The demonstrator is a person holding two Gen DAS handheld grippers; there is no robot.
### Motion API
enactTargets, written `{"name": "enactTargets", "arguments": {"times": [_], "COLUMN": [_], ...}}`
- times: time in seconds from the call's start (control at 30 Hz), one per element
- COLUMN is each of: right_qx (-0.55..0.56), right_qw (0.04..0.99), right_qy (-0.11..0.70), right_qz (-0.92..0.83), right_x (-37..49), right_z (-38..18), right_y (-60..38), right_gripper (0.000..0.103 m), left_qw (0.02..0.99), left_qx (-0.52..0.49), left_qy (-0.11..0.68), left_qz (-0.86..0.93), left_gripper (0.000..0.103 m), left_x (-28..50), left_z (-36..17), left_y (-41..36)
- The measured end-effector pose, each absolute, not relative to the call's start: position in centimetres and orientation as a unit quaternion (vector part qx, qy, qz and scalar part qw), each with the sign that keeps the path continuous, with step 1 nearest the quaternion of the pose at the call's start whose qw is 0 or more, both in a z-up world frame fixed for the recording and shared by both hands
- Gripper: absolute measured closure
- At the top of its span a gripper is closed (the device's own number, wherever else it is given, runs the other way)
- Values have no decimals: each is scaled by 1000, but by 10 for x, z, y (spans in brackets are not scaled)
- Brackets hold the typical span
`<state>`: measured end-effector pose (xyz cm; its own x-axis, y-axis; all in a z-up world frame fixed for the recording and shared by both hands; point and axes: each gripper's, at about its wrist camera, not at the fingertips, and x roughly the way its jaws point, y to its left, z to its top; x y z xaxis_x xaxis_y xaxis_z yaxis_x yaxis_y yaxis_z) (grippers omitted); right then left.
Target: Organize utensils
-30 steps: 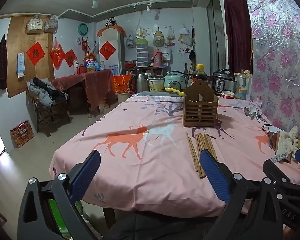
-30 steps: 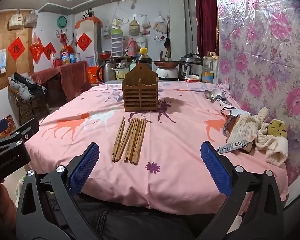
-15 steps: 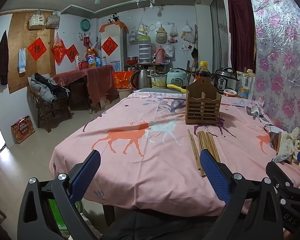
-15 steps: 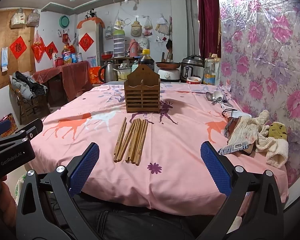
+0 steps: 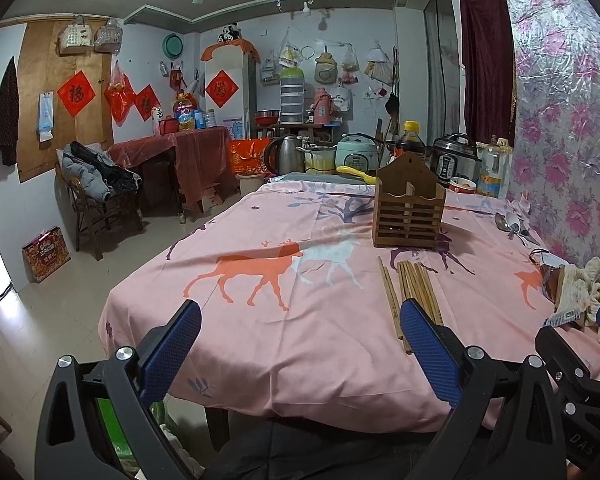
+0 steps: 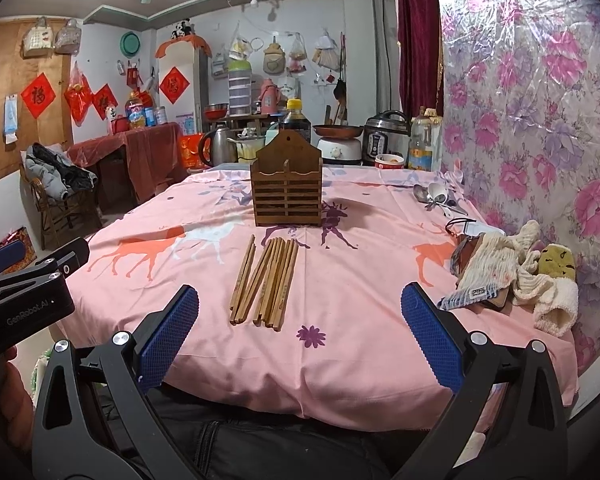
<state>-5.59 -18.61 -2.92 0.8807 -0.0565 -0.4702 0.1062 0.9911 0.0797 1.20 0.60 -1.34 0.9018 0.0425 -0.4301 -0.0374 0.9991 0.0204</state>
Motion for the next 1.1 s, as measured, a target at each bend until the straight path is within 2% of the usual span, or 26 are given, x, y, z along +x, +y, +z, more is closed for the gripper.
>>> {"name": "enactTargets", "arguments": {"times": [1.1], "right_qx": [59], "right_qw": [967], "right_qy": [244], "right_qz": [-44], "right_x": [-54], "right_z": [-32], "right_y": [-191], "right_gripper": [6], "left_qw": [975], "left_qx": [6], "left_qy": [222], "left_qz": [20], "left_gripper": [5], "left_x": [12], "left_z": [-12], "left_y": [6]}}
